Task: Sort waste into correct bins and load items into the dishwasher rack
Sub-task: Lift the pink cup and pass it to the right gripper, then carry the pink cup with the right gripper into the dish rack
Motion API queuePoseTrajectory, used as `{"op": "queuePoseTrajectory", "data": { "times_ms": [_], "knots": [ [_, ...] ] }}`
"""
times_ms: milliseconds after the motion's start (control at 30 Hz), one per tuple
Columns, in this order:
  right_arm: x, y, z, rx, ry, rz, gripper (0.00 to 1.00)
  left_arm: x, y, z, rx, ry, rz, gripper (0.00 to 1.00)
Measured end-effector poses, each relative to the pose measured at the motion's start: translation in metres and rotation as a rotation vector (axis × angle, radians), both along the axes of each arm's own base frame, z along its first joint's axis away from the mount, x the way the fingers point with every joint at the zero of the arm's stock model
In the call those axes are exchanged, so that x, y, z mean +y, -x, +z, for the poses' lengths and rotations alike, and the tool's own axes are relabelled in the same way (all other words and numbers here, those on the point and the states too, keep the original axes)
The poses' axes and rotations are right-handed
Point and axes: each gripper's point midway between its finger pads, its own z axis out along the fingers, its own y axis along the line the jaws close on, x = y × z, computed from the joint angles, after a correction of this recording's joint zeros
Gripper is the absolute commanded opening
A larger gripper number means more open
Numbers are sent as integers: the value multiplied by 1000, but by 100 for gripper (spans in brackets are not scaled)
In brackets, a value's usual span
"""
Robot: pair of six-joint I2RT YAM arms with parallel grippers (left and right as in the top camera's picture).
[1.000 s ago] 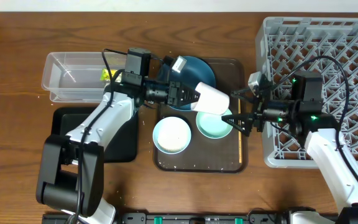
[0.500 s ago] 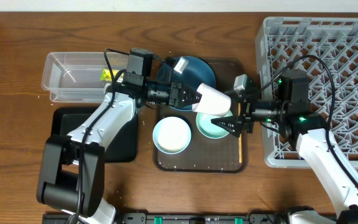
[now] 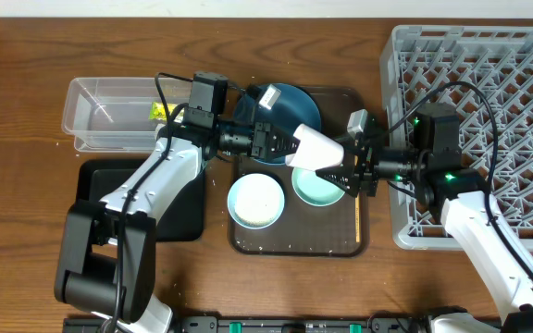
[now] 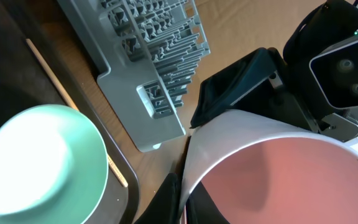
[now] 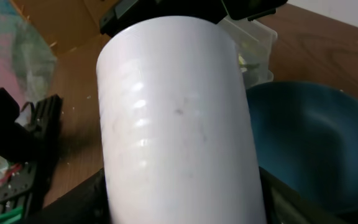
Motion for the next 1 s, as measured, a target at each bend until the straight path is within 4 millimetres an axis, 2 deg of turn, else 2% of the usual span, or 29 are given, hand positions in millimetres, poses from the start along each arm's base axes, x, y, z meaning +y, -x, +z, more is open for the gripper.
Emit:
{"op": "queuePoseTrajectory", "data": {
  "times_ms": [367, 467, 567, 633, 800, 867, 933, 1000],
  "knots": [
    [1, 2, 1, -22, -4, 20, 65, 0, 0, 0, 1, 2, -2, 7],
    [1, 2, 1, -29, -4, 24, 59, 0, 0, 0, 1, 2, -2, 7],
    [1, 2, 1, -33, -3, 26, 58, 0, 0, 0, 0, 3, -1, 7],
    [1, 2, 1, -33, -3, 26, 56, 1, 0, 0, 0, 3, -1, 12],
    [2, 4, 2, -34, -13, 39, 41, 0, 0, 0, 2, 0, 2, 17],
    [2, 4, 3, -34, -13, 39, 35, 0, -1, 0, 3, -3, 5, 24],
    [2, 4, 2, -30, -12, 35, 33, 1, -3, -2, 7, -15, 17, 24],
    [1, 1, -1, -6, 0, 8, 26, 2, -5, -7, 13, -37, 37, 23]
  ]
}}
